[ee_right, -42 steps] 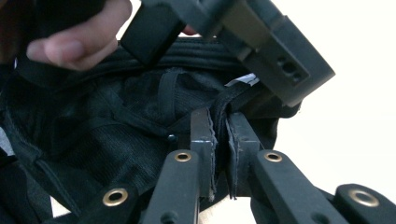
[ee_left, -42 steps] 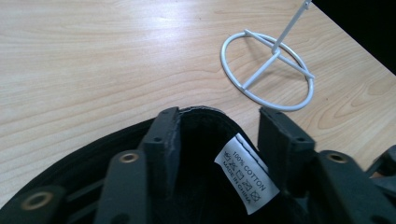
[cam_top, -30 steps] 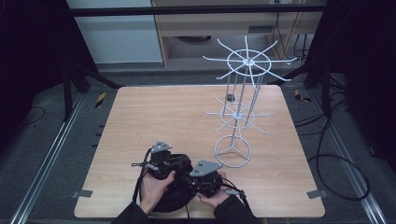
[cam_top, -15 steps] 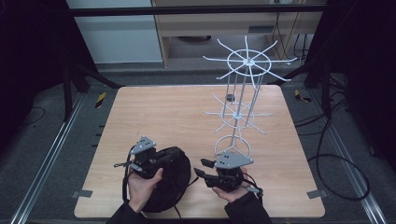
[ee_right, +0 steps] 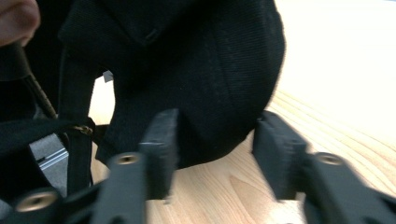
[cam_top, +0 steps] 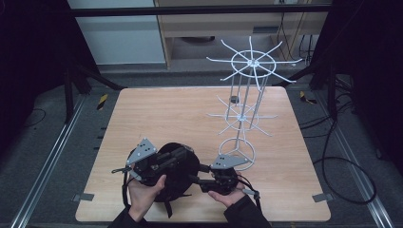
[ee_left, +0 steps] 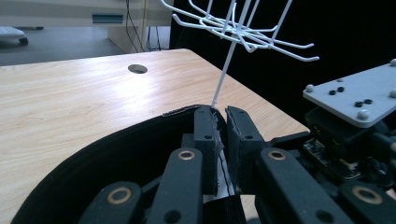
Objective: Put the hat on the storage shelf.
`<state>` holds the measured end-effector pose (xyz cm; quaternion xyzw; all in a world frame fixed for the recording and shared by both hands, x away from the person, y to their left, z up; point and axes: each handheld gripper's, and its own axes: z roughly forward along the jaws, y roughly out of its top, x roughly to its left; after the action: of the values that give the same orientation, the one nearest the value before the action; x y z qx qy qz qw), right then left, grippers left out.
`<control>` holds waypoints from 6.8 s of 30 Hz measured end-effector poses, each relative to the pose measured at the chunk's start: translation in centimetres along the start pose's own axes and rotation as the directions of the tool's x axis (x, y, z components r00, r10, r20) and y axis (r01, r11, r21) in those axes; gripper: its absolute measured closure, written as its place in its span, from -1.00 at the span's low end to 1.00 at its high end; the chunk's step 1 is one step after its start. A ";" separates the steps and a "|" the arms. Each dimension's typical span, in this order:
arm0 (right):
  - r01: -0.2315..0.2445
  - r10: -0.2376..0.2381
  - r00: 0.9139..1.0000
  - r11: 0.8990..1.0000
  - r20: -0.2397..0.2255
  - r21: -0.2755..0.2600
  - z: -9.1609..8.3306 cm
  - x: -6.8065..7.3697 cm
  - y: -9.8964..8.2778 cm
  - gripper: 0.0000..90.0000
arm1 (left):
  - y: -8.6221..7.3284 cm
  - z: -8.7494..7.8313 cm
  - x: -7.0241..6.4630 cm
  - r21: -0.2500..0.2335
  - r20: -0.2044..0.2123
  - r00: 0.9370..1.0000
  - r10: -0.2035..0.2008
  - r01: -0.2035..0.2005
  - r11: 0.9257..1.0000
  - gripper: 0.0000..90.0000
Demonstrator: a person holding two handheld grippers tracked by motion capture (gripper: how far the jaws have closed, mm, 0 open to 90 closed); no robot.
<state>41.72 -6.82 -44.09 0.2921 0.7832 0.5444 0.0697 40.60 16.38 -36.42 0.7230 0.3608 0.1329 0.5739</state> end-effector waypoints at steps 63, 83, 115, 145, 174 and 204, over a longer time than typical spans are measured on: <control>0.156 -0.156 0.976 0.988 0.150 0.008 -0.3 0.2 0.8 -0.08 | 1.8 -3.9 1.6 -0.061 0.090 0.994 0.065 -0.060 0.996 0.80; 0.171 -0.183 0.976 0.980 0.121 0.105 -0.4 0.3 0.9 0.95 | -3.9 -5.5 6.4 0.061 -0.042 0.999 -0.002 0.005 0.998 0.59; 0.198 -0.215 0.963 0.974 0.165 0.113 3.1 2.0 1.4 0.58 | -4.9 -7.2 10.0 0.134 -0.223 0.971 0.090 -0.061 0.989 -0.09; -0.073 0.045 0.859 0.997 0.510 0.034 -12.6 -7.2 -6.3 0.12 | -6.2 1.0 8.3 0.495 -0.013 0.976 0.217 -0.182 0.850 0.18; -0.124 0.090 0.809 0.992 0.580 0.018 -13.7 -9.5 -7.5 0.10 | -1.2 -6.3 6.4 -0.067 -0.071 0.995 0.067 -0.072 0.995 0.91; -0.109 0.074 0.805 0.994 0.589 0.025 -13.5 -9.7 -7.6 0.08 | 8.8 -8.9 2.7 -0.509 -0.009 0.999 0.052 -0.050 0.859 0.91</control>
<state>41.00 -24.80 -47.58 0.4852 0.7237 0.4077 0.2733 40.31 24.00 -26.12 0.5557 0.2923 0.2368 0.7414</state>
